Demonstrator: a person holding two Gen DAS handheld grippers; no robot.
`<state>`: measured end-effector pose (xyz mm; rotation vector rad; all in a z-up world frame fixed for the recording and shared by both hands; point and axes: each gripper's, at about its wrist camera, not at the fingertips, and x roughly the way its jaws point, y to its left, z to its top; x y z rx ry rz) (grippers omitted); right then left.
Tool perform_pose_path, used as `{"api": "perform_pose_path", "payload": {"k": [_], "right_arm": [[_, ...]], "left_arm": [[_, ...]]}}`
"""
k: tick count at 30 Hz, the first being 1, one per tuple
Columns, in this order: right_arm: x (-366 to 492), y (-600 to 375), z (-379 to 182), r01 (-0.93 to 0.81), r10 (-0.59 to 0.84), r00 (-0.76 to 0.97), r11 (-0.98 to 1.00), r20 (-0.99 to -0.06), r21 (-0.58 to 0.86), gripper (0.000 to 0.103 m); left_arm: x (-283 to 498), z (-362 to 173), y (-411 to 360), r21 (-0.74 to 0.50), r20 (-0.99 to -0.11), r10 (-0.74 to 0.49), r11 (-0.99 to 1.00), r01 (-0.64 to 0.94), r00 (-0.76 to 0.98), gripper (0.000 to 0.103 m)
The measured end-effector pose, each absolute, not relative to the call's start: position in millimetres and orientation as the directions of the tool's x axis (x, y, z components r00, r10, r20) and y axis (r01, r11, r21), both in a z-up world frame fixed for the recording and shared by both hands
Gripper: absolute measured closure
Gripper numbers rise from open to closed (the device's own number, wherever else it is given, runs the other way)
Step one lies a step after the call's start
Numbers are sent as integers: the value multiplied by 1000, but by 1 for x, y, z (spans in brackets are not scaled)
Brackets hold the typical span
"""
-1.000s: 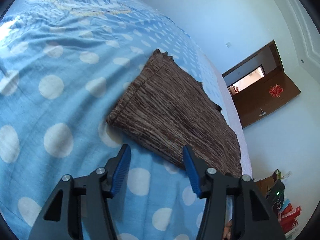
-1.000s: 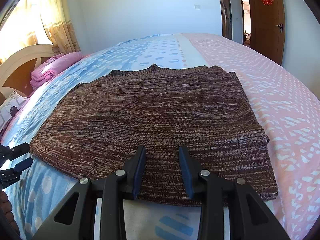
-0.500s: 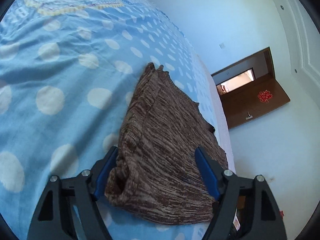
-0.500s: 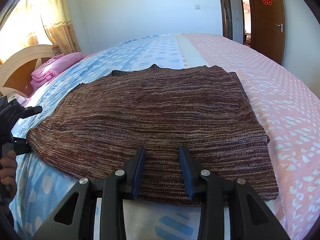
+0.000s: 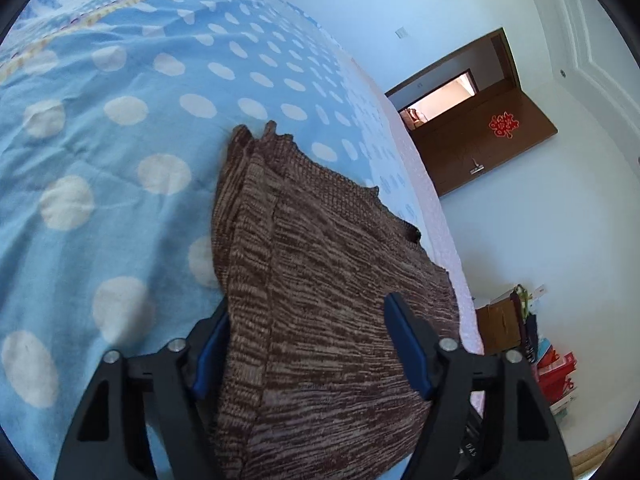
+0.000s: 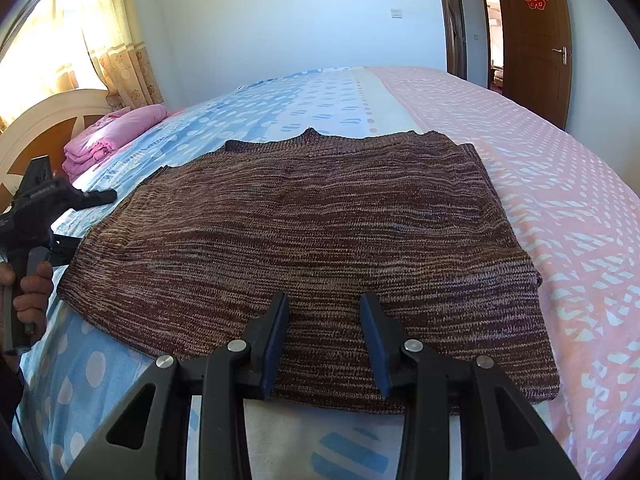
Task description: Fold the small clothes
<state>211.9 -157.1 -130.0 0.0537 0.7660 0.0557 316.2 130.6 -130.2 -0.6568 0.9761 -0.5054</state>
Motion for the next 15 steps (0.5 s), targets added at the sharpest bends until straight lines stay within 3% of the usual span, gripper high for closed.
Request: {"api": "perform_pose_path", "payload": {"k": [4, 5, 6, 7, 8, 11, 15], "right_arm": [[212, -154, -130, -29, 55, 718, 998, -694, 50, 65], [213, -153, -130, -27, 49, 715, 999, -698, 43, 65], [214, -152, -129, -24, 38, 711, 999, -702, 30, 71], [215, -149, -127, -19, 21, 706, 1000, -708, 10, 92], [217, -145, -122, -24, 18, 708, 1000, -706, 2, 101], [228, -125, -103, -72, 63, 738, 997, -672, 14, 103], [261, -89, -92, -135, 147, 728, 988, -669, 71, 103]], "left_arm": [[308, -139, 140, -679, -593, -604, 731, 73, 532, 76], [309, -142, 145, -696, -586, -610, 716, 54, 533, 80], [311, -145, 149, -714, -578, -620, 699, 39, 531, 80], [312, -146, 150, -722, -573, -624, 691, 33, 531, 80], [312, -145, 149, -715, -577, -618, 698, 35, 534, 80], [314, -141, 141, -674, -597, -584, 737, 52, 550, 72], [315, -137, 132, -620, -621, -541, 782, 66, 567, 70]]}}
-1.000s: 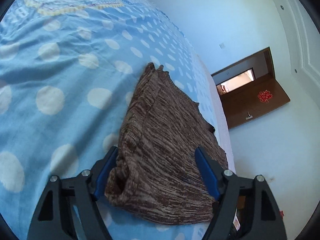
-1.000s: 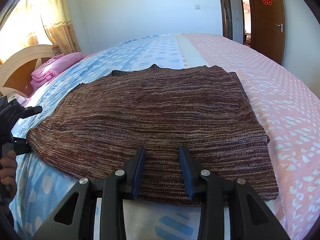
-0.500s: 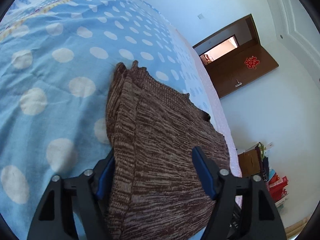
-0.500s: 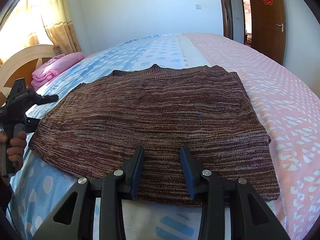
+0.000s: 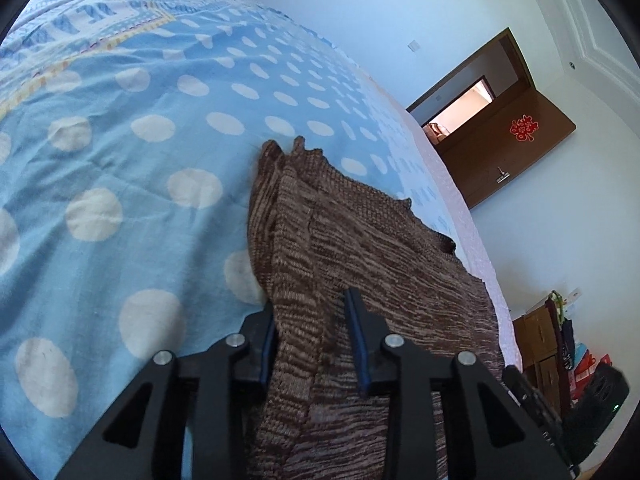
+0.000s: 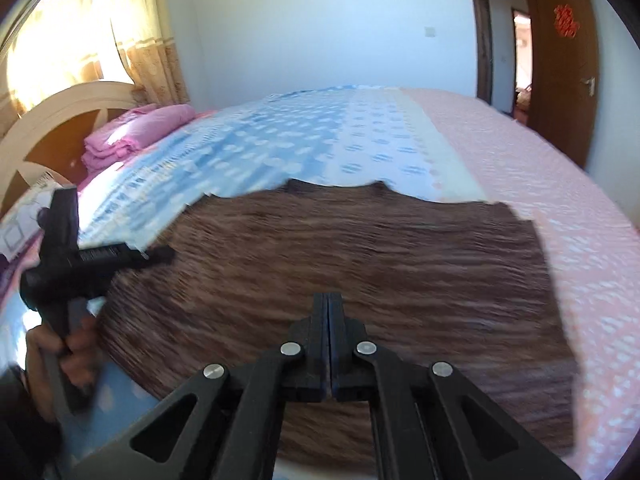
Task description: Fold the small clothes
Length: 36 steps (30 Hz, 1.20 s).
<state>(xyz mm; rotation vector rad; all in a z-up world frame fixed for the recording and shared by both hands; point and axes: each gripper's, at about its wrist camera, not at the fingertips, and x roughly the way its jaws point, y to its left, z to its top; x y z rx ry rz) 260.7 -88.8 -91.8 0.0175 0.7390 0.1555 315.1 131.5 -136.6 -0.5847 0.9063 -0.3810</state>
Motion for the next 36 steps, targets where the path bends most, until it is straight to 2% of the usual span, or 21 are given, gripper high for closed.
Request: {"api": "perform_pose_path", "payload": {"k": [4, 8, 12, 17, 20, 22, 24, 28, 33, 36], "right_arm": [[290, -64, -128, -148, 192, 638, 981, -745, 127, 103], [292, -78, -138, -127, 265, 638, 962, -723, 241, 103], [294, -88, -141, -123, 320, 634, 940, -704, 317, 103], [292, -94, -141, -124, 357, 638, 922, -682, 366, 103], [292, -103, -144, -119, 406, 634, 892, -658, 436, 103], [293, -104, -146, -117, 422, 632, 881, -650, 458, 103], [293, -107, -148, -113, 435, 630, 871, -644, 478, 103], [292, -113, -151, -107, 474, 624, 839, -621, 533, 103], [295, -122, -152, -83, 529, 599, 788, -601, 610, 102], [303, -133, -139, -74, 580, 605, 723, -546, 687, 100]], "left_arm": [[313, -134, 127, -577, -634, -507, 813, 78, 584, 77], [313, -133, 125, -566, -636, -495, 821, 78, 591, 87], [304, -110, 98, -453, -631, -436, 878, 151, 642, 89], [291, -76, 45, -383, -584, -485, 872, 306, 650, 89], [285, -78, 10, -356, -593, -527, 850, 388, 609, 89], [285, -94, -6, -334, -631, -514, 856, 394, 582, 89], [287, -110, -10, -340, -655, -504, 862, 376, 563, 90], [291, -110, 1, -398, -634, -536, 844, 360, 557, 89], [287, -108, -1, -395, -627, -538, 843, 365, 564, 89], [288, -110, 4, -433, -611, -560, 828, 356, 559, 87]]}}
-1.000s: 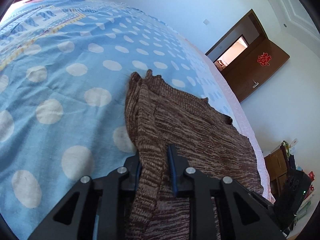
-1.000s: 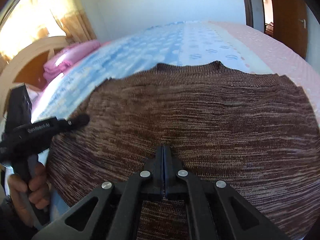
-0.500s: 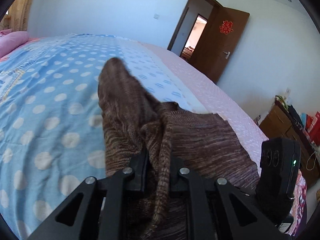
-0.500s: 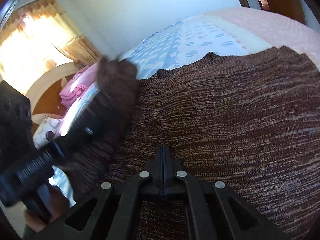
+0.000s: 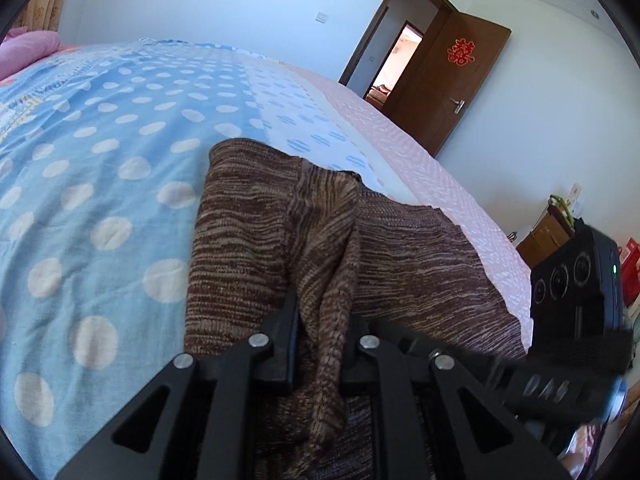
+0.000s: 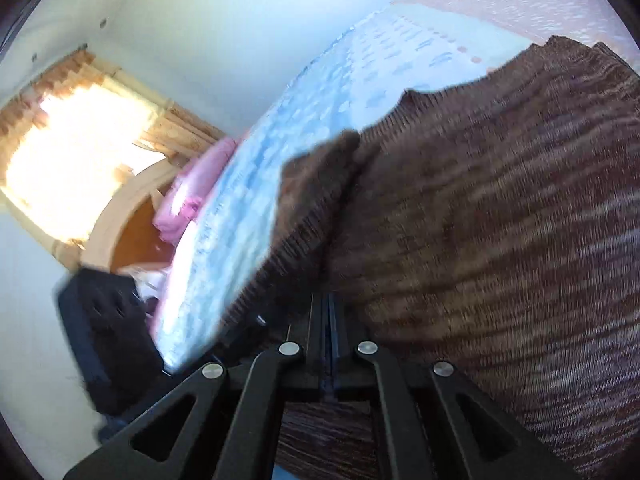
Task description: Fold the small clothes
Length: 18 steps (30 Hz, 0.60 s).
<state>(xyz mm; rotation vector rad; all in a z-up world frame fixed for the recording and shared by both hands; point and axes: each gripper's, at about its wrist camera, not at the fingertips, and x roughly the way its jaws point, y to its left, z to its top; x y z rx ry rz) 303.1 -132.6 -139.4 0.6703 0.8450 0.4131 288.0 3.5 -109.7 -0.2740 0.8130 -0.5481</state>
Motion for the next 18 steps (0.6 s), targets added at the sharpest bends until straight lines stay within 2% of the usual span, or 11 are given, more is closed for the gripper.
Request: {"api": "perform_pose_path", "payload": {"k": [2, 3, 4, 8, 9, 11, 12, 13, 18], "right_arm": [[312, -136, -128, -78, 592, 622, 699, -513, 711, 76], [320, -135, -123, -73, 590, 619, 700, -518, 710, 44], [326, -133, -121, -66, 587, 612, 706, -530, 705, 28], [355, -125, -122, -61, 589, 591, 715, -551, 697, 29], [359, -123, -125, -61, 594, 582, 714, -556, 698, 33], [372, -114, -133, -47, 593, 549, 726, -589, 686, 48], [375, -110, -136, -44, 587, 539, 736, -605, 675, 69], [379, -104, -139, -41, 563, 531, 763, -633, 645, 87], [376, -99, -131, -76, 496, 565, 827, -660, 556, 89]], "left_arm": [[290, -111, 5, -450, -604, -570, 821, 353, 557, 87], [290, -111, 5, -453, -603, -572, 819, 353, 556, 87], [290, -111, 5, -454, -601, -574, 818, 353, 556, 87], [291, -111, 6, -465, -596, -581, 812, 352, 554, 87], [291, -112, 7, -470, -593, -585, 809, 352, 553, 87], [292, -112, 8, -480, -589, -592, 804, 351, 550, 87], [292, -112, 8, -483, -587, -594, 802, 351, 549, 87], [292, -112, 8, -487, -586, -596, 800, 350, 549, 87], [293, -112, 9, -486, -586, -593, 803, 346, 552, 86]]}}
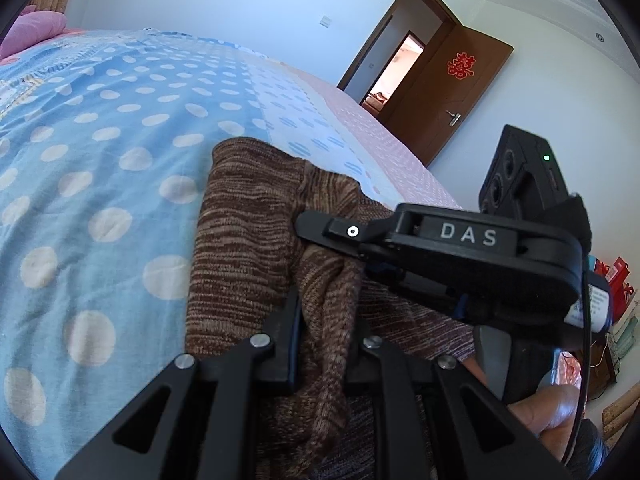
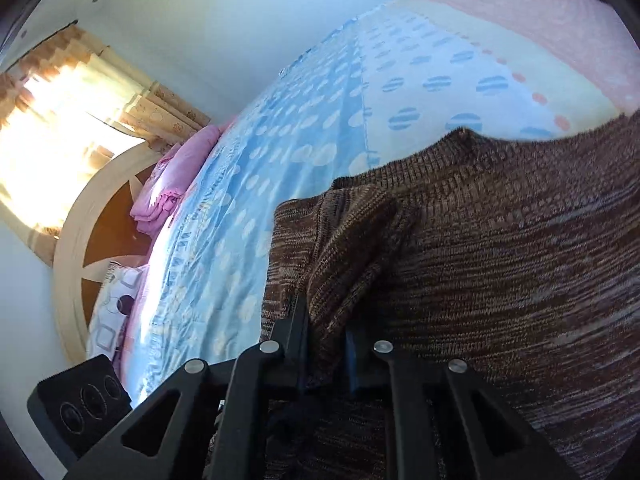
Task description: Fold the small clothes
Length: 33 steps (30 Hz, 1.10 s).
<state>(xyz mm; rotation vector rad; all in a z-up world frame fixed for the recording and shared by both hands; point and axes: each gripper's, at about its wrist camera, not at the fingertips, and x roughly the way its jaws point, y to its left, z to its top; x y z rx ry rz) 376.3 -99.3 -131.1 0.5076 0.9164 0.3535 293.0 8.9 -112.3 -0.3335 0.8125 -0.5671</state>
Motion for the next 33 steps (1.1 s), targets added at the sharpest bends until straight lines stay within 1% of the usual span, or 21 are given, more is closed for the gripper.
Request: {"api": "perform_pose_path", "payload": {"k": [2, 5, 8, 15, 17, 20, 22, 25, 30, 33], "right_arm": [[372, -98, -123, -105, 477, 573, 850, -667, 517, 90], [370, -100, -110, -142, 462, 579, 868, -672, 475, 90], [367, -113, -98, -164, 449, 583, 881, -677, 444, 90], [363, -161, -73, -180, 417, 600, 902, -683, 393, 90], [362, -174, -65, -190, 381, 605, 922, -699, 338, 90], [362, -191, -54, -218, 308, 612, 951, -728, 218, 90], [363, -202, -51, -227, 277, 615, 959, -739, 170, 90], [366, -221, -54, -233, 229, 609, 967, -759, 105, 90], [378, -248, -84, -222, 158, 567, 974, -808, 35, 90], [382, -262, -97, -205, 151, 561, 978, -814, 40, 90]], "left_arm": [[290, -109, 6, -461, -597, -571, 819, 342, 564, 87], [282, -99, -9, -377, -620, -519, 855, 357, 589, 89], [276, -89, -26, -359, -625, -510, 860, 362, 591, 89], [275, -70, -71, -372, -615, -562, 826, 424, 553, 89], [277, -66, -88, -383, -614, -578, 814, 437, 538, 89], [281, -62, -114, -408, -611, -600, 798, 444, 516, 89], [283, -62, -131, -431, -610, -614, 787, 441, 501, 89], [285, -65, -156, -449, -614, -625, 779, 438, 481, 89], [294, -88, -188, -462, -651, -612, 789, 406, 449, 89], [301, -99, -194, -474, -657, -613, 789, 392, 439, 89]]}}
